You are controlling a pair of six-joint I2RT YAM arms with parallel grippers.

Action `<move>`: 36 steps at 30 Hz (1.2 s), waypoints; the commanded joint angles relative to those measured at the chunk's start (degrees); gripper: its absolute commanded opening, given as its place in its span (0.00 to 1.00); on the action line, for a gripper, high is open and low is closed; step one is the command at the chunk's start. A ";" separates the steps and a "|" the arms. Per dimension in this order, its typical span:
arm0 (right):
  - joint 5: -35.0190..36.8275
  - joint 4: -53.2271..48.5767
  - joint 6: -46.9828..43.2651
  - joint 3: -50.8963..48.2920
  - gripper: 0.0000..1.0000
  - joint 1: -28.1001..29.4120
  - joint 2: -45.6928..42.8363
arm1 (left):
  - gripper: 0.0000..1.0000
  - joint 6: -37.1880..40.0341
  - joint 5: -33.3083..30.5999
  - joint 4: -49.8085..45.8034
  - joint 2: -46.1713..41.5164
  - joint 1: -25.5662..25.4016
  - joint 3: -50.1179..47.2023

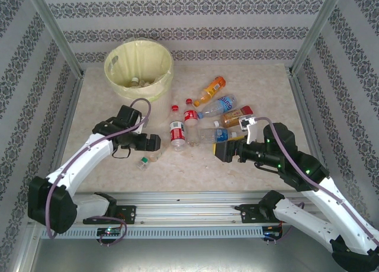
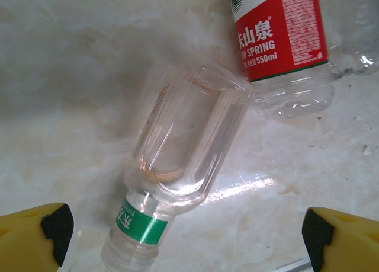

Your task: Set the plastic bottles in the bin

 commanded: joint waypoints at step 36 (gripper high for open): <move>1.93 -0.47 0.04 -1.63 0.98 0.60 -0.37 | 0.82 4.11 -6.37 0.79 22.19 -7.85 5.91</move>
